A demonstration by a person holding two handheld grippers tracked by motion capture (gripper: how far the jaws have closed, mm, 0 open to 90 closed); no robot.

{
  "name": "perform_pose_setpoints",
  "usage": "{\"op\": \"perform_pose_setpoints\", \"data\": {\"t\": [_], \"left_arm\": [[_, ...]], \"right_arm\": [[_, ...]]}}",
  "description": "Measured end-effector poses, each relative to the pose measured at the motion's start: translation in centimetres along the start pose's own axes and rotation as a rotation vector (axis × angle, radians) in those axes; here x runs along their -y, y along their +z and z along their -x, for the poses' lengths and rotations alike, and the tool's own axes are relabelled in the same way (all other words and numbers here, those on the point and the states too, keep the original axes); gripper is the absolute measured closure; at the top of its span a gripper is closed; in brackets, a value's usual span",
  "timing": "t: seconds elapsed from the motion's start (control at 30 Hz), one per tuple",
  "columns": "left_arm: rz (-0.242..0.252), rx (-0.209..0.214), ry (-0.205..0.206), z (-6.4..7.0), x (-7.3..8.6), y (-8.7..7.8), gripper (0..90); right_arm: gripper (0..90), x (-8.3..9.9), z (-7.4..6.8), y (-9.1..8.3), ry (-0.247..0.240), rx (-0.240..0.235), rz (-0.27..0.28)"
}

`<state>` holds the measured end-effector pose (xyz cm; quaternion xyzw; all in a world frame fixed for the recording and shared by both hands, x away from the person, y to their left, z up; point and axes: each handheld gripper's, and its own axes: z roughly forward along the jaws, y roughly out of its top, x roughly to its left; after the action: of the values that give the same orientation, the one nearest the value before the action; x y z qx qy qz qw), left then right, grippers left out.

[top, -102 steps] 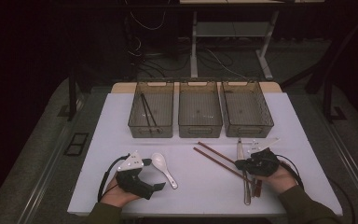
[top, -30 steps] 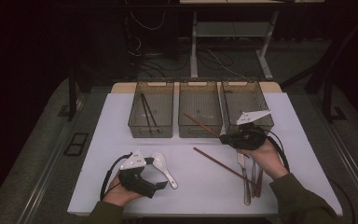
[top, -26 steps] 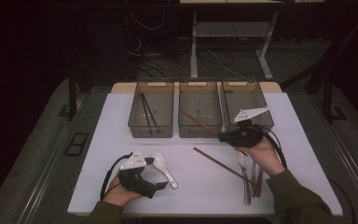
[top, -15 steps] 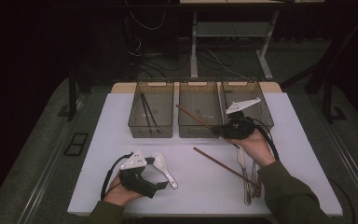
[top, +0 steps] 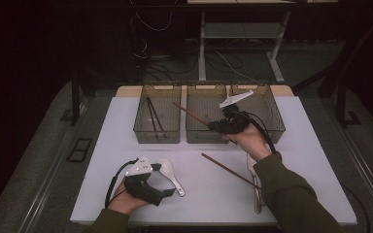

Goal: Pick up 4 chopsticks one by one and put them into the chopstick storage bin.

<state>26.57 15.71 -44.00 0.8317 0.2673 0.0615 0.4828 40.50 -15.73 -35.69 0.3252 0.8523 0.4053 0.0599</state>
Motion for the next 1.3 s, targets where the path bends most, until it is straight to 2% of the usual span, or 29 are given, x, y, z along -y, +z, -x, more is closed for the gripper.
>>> {"op": "perform_pose_setpoints", "data": {"t": [0.17, 0.47, 0.7, 0.97, 1.17, 1.3], "left_arm": [[-0.002, 0.004, -0.002, 0.0, 0.0, 0.0, 0.0], [0.001, 0.006, -0.003, -0.1, 0.0, 0.0, 0.0], [0.014, 0.004, -0.011, -0.1, 0.0, -0.1, 0.0], [0.012, 0.006, -0.01, -0.1, -0.1, -0.1, 0.0], [0.013, 0.011, -0.012, -0.1, 0.0, -0.1, 0.0], [0.015, 0.011, -0.005, -0.1, -0.1, -0.3, 0.0]], "right_arm": [[84.5, -1.3, 0.0, 1.3, 0.013, 0.009, -0.021], [84.5, -3.6, -0.6, 4.0, -0.017, 0.022, -0.048], [84.5, -5.5, -1.1, 5.8, -0.014, 0.029, -0.058], [84.5, -7.2, -1.4, 8.1, 0.0, 0.043, -0.064], [84.5, -8.4, -1.4, 10.3, 0.017, 0.064, -0.096], [84.4, -9.0, -1.3, 11.4, 0.042, 0.076, -0.103]]}}
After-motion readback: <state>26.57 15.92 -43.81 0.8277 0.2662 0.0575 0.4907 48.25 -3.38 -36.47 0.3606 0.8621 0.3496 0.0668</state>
